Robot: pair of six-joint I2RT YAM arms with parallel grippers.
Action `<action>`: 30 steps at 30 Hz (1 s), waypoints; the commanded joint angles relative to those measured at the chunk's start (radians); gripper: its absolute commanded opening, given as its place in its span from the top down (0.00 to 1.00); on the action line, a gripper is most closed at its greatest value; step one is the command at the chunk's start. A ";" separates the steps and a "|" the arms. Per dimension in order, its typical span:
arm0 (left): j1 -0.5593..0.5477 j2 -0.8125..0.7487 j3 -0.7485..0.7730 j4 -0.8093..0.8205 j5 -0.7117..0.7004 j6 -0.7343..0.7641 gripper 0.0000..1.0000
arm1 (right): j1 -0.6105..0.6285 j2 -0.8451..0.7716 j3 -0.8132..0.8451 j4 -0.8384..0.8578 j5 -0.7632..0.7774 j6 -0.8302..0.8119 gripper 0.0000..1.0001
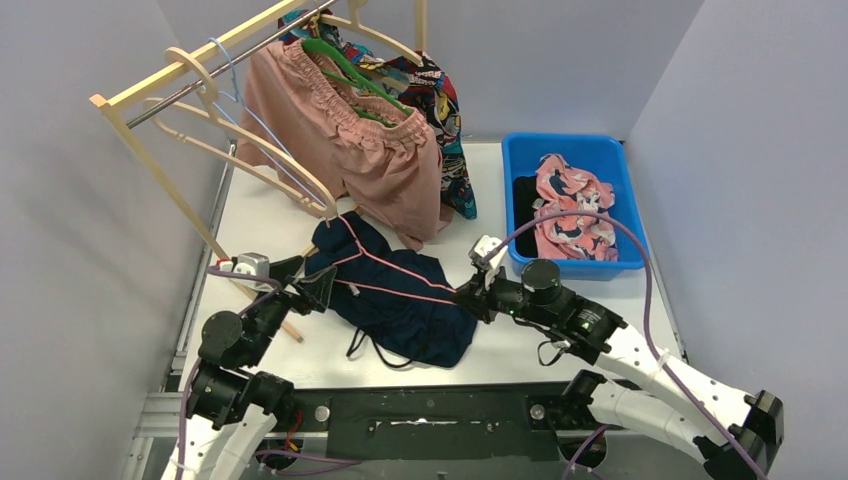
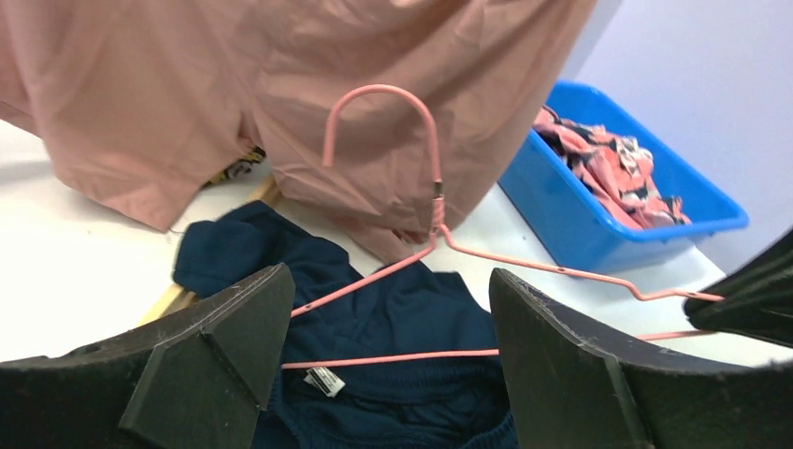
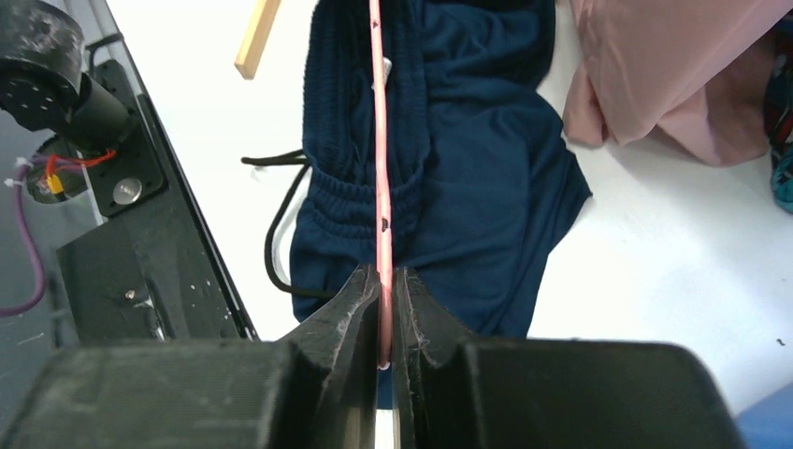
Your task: Remove the shorts from the hanger
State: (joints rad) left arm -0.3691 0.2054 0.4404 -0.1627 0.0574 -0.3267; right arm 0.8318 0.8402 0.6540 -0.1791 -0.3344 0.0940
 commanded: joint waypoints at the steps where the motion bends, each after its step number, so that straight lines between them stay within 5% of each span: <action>1: 0.011 -0.043 0.017 0.034 -0.112 0.020 0.23 | -0.005 -0.080 0.008 0.105 -0.009 0.003 1.00; 9: 0.013 -0.023 -0.004 0.064 -0.047 0.007 0.23 | -0.002 -0.188 -0.116 0.220 0.026 0.014 1.00; 19: 0.016 0.046 0.008 0.056 0.011 -0.019 0.21 | 0.007 -0.252 -0.082 0.174 0.079 0.060 1.00; 30: 0.016 0.081 -0.027 0.081 -0.046 -0.010 0.20 | 0.016 -0.113 0.210 -0.054 0.276 0.168 1.00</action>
State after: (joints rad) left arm -0.3580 0.2539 0.4114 -0.1490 0.0181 -0.3367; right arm 0.8459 0.7086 0.7761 -0.2234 -0.1722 0.1963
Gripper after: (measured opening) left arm 0.804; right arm 0.065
